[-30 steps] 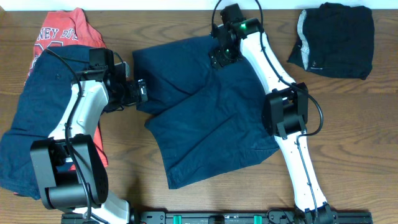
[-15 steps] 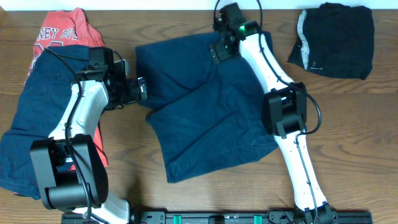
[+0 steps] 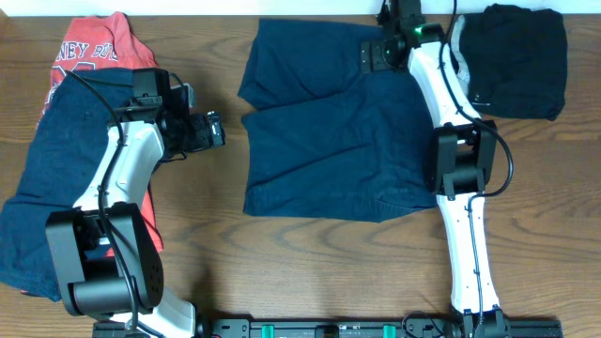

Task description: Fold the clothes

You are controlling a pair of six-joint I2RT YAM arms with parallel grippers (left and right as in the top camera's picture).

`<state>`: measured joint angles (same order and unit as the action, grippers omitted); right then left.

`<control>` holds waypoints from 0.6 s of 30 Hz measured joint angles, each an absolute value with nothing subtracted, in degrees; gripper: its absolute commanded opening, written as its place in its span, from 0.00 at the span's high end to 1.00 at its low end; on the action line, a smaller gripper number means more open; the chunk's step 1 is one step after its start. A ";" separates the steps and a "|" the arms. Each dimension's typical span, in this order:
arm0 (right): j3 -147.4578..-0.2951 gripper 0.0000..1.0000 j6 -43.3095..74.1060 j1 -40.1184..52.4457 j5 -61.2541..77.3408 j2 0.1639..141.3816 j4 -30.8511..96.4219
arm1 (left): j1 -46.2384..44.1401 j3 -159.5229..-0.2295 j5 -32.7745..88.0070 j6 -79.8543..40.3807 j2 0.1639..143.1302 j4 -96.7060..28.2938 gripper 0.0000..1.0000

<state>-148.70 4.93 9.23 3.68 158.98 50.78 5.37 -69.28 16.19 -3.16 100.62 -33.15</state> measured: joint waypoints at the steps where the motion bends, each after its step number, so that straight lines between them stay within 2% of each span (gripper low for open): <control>1: -148.90 0.01 5.06 9.23 3.77 158.95 51.44 | 5.37 -69.28 16.19 -2.85 100.62 -32.99 0.02; 9: -148.05 0.01 6.13 9.39 7.92 152.07 62.61 | 5.37 -69.28 16.51 -1.45 95.31 -37.69 0.02; 18: -148.70 0.01 4.10 9.37 18.31 122.87 79.96 | 3.03 -70.15 18.20 0.73 77.32 -50.87 0.02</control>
